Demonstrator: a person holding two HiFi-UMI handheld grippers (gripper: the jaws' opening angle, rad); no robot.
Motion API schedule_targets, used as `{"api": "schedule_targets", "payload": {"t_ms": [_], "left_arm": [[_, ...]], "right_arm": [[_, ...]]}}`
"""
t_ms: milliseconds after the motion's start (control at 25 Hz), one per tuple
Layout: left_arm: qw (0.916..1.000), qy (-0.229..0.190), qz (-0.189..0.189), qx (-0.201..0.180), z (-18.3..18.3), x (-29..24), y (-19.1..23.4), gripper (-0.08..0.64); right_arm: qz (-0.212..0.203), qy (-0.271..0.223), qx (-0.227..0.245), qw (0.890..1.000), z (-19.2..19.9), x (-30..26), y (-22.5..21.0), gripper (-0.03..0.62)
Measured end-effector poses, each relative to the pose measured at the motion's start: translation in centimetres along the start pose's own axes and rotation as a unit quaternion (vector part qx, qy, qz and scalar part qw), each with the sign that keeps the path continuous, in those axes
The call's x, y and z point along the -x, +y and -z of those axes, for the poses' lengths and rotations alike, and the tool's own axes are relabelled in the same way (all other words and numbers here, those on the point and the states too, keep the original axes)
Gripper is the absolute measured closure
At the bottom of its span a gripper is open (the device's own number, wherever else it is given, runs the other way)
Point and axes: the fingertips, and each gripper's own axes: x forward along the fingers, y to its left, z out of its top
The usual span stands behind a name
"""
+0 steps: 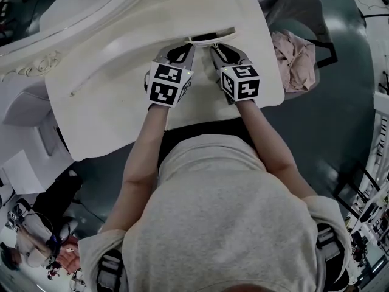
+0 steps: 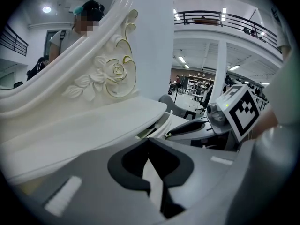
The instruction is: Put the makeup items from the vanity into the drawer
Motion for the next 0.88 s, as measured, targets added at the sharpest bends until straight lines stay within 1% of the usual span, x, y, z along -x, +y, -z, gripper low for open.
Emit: {"api": "schedule_targets", "payload": {"t_ms": [440, 880], "left_arm": [[0.9996, -0.003, -0.007, 0.029, 1.7, 0.7, 1.2, 0.551], [0.9988, -0.015, -0.01, 0.047, 1.6, 0.4, 2.0, 0.551]], "right_arm": [[0.005, 0.001, 0.004, 1.0, -1.8, -2.2, -0.7, 0.489], [0.01, 0.002, 0.003, 1.0, -2.5, -3.7, -1.2, 0.488]]}}
